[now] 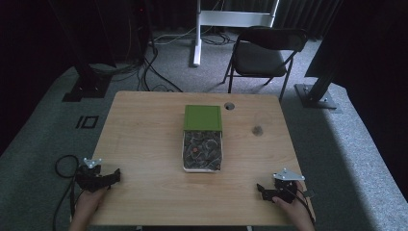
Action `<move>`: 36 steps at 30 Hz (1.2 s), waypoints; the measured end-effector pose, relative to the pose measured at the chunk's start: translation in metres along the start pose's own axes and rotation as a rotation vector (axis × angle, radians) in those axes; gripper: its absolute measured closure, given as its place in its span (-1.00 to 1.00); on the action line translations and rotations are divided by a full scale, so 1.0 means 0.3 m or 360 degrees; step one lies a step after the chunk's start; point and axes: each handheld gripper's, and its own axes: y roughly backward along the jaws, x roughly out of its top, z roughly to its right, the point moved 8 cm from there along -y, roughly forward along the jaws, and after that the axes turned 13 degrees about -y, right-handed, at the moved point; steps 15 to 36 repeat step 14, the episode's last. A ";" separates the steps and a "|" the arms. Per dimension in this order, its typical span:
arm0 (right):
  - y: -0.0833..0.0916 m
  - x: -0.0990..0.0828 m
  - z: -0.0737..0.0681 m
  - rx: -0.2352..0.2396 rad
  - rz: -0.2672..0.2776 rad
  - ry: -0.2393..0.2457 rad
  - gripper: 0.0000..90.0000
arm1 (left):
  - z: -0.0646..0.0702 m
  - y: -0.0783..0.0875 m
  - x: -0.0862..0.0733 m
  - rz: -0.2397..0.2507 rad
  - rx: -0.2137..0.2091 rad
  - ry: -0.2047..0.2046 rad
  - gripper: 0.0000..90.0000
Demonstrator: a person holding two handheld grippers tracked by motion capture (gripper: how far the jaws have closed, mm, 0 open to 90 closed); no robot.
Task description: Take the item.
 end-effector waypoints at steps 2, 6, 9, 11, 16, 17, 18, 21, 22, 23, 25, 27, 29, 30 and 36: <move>0.000 0.000 0.000 -0.0001 0.0000 -0.0002 -0.71 | 0.004 0.001 0.000 -0.0009 0.0035 0.0043 -0.99; -0.001 0.001 0.000 -0.0005 0.0000 -0.0008 -0.72 | 0.008 -0.002 0.004 -0.0018 0.0076 0.0087 -0.99; -0.002 0.002 0.000 -0.0008 0.0001 -0.0011 -0.72 | 0.008 -0.001 0.003 -0.0018 0.0076 0.0087 -0.99; -0.002 0.002 0.001 -0.0010 0.0001 -0.0011 -0.72 | 0.009 0.003 -0.001 -0.0019 0.0079 0.0090 -0.99; -0.003 0.004 0.001 -0.0012 0.0003 -0.0013 -0.72 | 0.009 0.005 -0.003 -0.0018 0.0079 0.0090 -0.99; -0.003 0.004 0.001 -0.0012 0.0003 -0.0013 -0.72 | 0.009 0.005 -0.003 -0.0018 0.0079 0.0090 -0.99; -0.003 0.004 0.001 -0.0012 0.0003 -0.0013 -0.72 | 0.009 0.005 -0.003 -0.0018 0.0079 0.0090 -0.99; -0.003 0.004 0.001 -0.0012 0.0003 -0.0013 -0.72 | 0.009 0.005 -0.003 -0.0018 0.0079 0.0090 -0.99; -0.003 0.004 0.001 -0.0012 0.0003 -0.0013 -0.72 | 0.009 0.005 -0.003 -0.0018 0.0079 0.0090 -0.99; -0.003 0.004 0.001 -0.0012 0.0003 -0.0013 -0.72 | 0.009 0.005 -0.003 -0.0018 0.0079 0.0090 -0.99; -0.003 0.004 0.001 -0.0012 0.0003 -0.0013 -0.72 | 0.009 0.005 -0.003 -0.0018 0.0079 0.0090 -0.99; -0.003 0.004 0.001 -0.0012 0.0003 -0.0013 -0.72 | 0.009 0.005 -0.003 -0.0018 0.0079 0.0090 -0.99; -0.003 0.004 0.001 -0.0012 0.0003 -0.0013 -0.72 | 0.009 0.005 -0.003 -0.0018 0.0079 0.0090 -0.99; -0.003 0.004 0.001 -0.0012 0.0003 -0.0013 -0.72 | 0.009 0.005 -0.003 -0.0018 0.0079 0.0090 -0.99; -0.003 0.004 0.001 -0.0012 0.0003 -0.0013 -0.72 | 0.009 0.005 -0.003 -0.0018 0.0079 0.0090 -0.99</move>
